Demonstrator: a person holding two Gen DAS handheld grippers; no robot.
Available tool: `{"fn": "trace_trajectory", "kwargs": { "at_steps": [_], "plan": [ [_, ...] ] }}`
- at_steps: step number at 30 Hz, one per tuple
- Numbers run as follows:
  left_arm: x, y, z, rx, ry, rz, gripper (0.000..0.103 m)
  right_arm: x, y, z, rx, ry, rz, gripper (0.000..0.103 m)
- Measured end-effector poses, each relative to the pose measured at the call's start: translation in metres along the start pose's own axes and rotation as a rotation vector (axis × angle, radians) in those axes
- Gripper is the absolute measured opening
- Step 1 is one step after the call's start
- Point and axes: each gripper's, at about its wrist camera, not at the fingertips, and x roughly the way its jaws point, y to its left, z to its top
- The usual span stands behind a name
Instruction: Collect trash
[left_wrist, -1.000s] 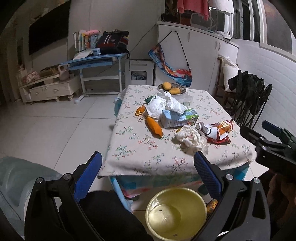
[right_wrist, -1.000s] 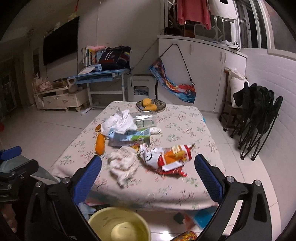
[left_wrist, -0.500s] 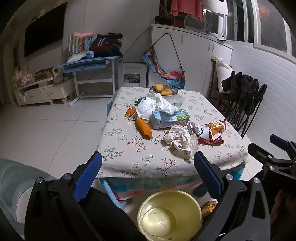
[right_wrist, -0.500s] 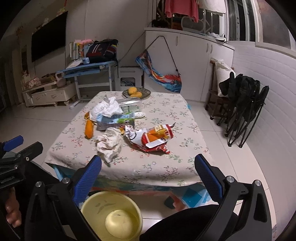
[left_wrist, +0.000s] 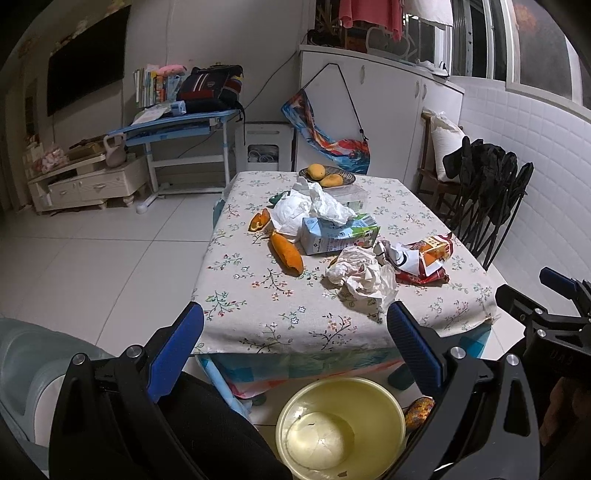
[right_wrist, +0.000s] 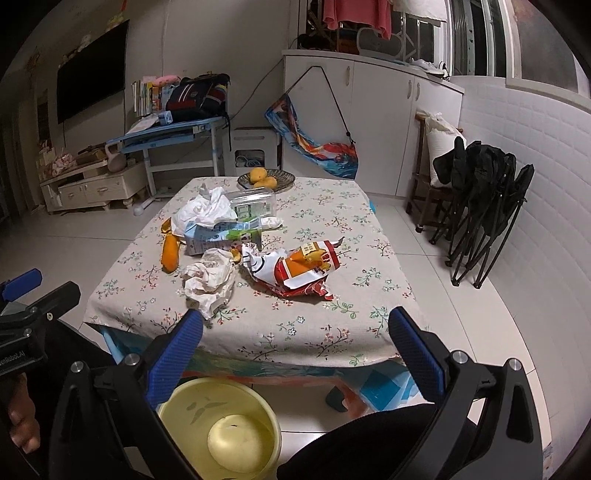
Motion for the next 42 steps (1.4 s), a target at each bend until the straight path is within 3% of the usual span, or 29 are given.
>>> {"fn": "trace_trajectory", "kwargs": {
  "at_steps": [32,42],
  "plan": [
    [0.0020,-0.0008,-0.0012,0.010,0.001,0.008,0.096,0.0016,0.0021,-0.0021,-0.004,0.014,0.024,0.096],
    [0.0009,0.0057,-0.0073,0.032,0.006,0.041,0.096,0.0006,0.0038,-0.0008,-0.025,0.002,0.046,0.096]
  ]
}}
